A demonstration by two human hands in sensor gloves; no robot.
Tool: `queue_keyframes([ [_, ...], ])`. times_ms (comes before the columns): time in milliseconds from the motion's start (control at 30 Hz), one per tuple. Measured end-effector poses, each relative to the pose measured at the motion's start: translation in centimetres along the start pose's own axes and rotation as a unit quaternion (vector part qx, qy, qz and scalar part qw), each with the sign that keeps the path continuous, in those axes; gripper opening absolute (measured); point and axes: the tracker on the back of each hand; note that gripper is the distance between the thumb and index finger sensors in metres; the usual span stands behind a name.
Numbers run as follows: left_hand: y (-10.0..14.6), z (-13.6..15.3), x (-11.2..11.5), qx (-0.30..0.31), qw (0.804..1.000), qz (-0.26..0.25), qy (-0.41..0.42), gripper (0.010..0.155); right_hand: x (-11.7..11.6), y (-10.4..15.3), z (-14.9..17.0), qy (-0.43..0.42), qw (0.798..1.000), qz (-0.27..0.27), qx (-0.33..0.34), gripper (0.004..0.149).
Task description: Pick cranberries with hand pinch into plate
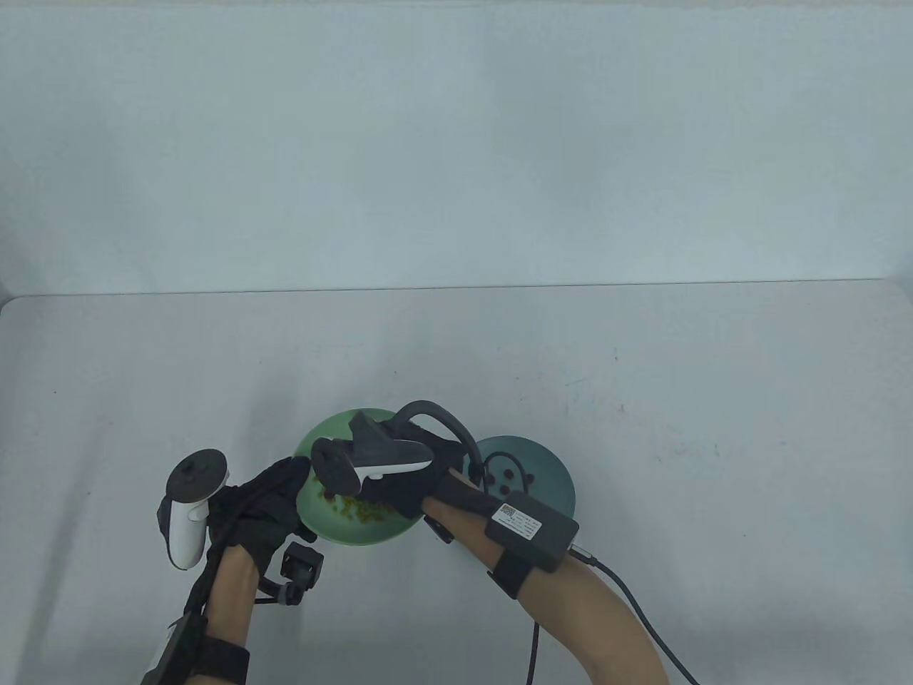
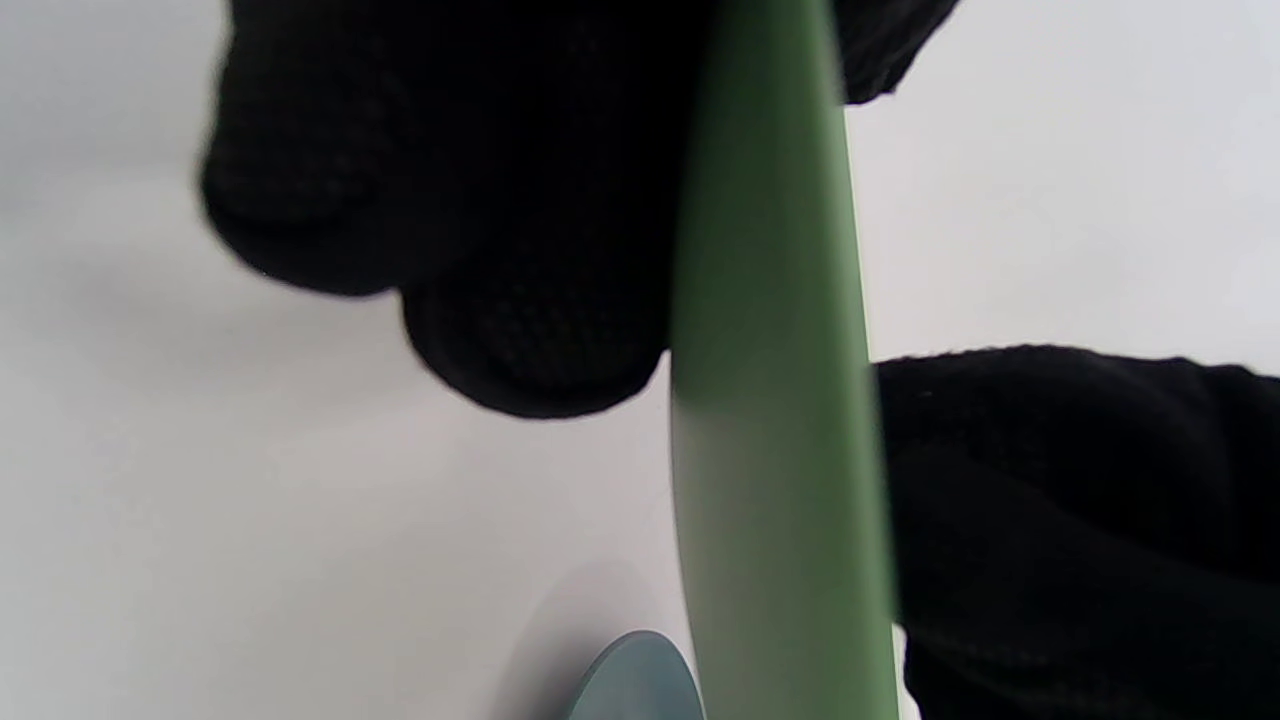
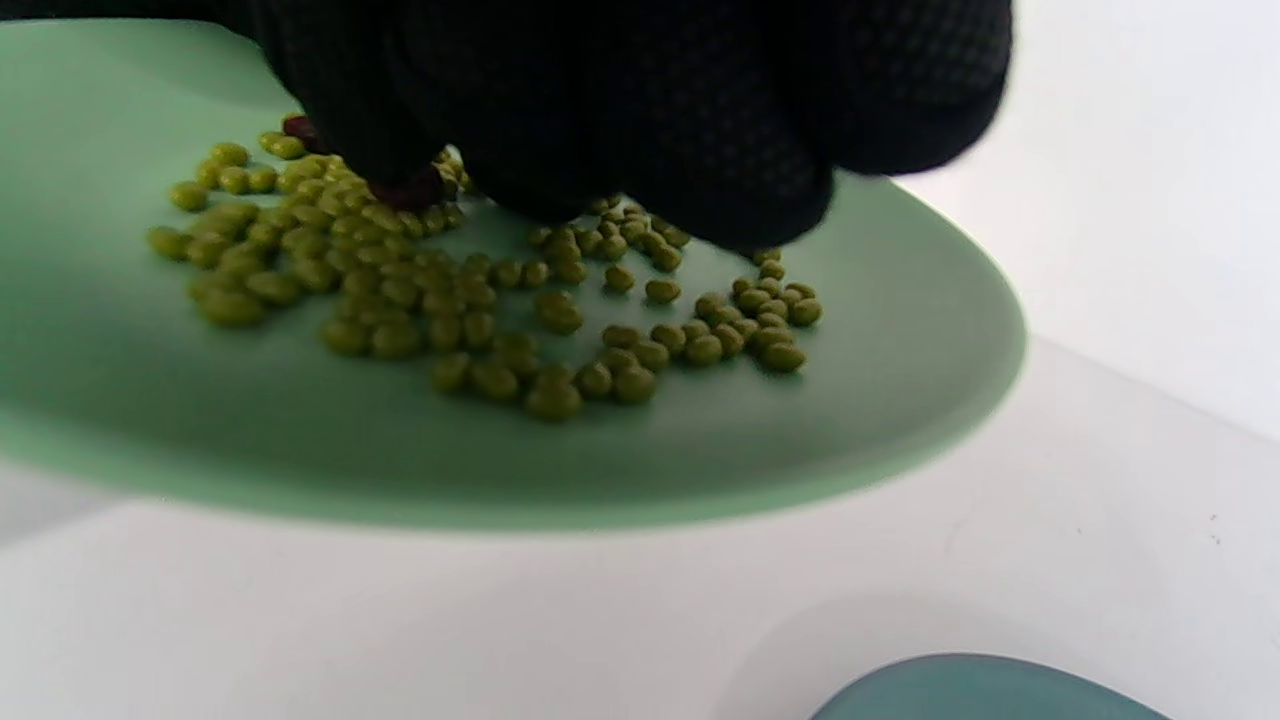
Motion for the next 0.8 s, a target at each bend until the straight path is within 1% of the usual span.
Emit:
queue_keyframes([
  [267, 0.03, 0.03, -0.05, -0.001, 1.0, 0.0, 0.0, 0.047, -0.21, 0.13, -0.51, 0.008, 1.0, 0.001, 0.008, 0.046],
  [467, 0.04, 0.03, -0.11, 0.0, 1.0, 0.0, 0.003, 0.047, -0.34, -0.09, -0.29, -0.02, 1.0, -0.015, 0.013, 0.05],
  [600, 0.02, 0.03, -0.08, 0.001, 1.0, 0.002, -0.001, 0.047, -0.4, -0.21, -0.34, -0.02, 0.999, -0.022, 0.012, 0.05],
  [733, 0.02, 0.07, -0.12, 0.002, 1.0, 0.002, 0.001, 0.047, -0.37, -0.57, 0.12, -0.056, 0.998, -0.037, 0.007, 0.051],
  [800, 0.03, 0.06, -0.11, 0.002, 1.0, 0.002, 0.005, 0.047, -0.39, -0.64, 0.14, -0.059, 0.998, -0.033, 0.006, 0.052],
])
Point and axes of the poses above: the tracker on the back of each hand, its own z axis roughly to the little-finger side, its own y axis roughly from the fingertips to the wrist, x = y × z, and after that the axes turned 8 degrees about -y, right-handed
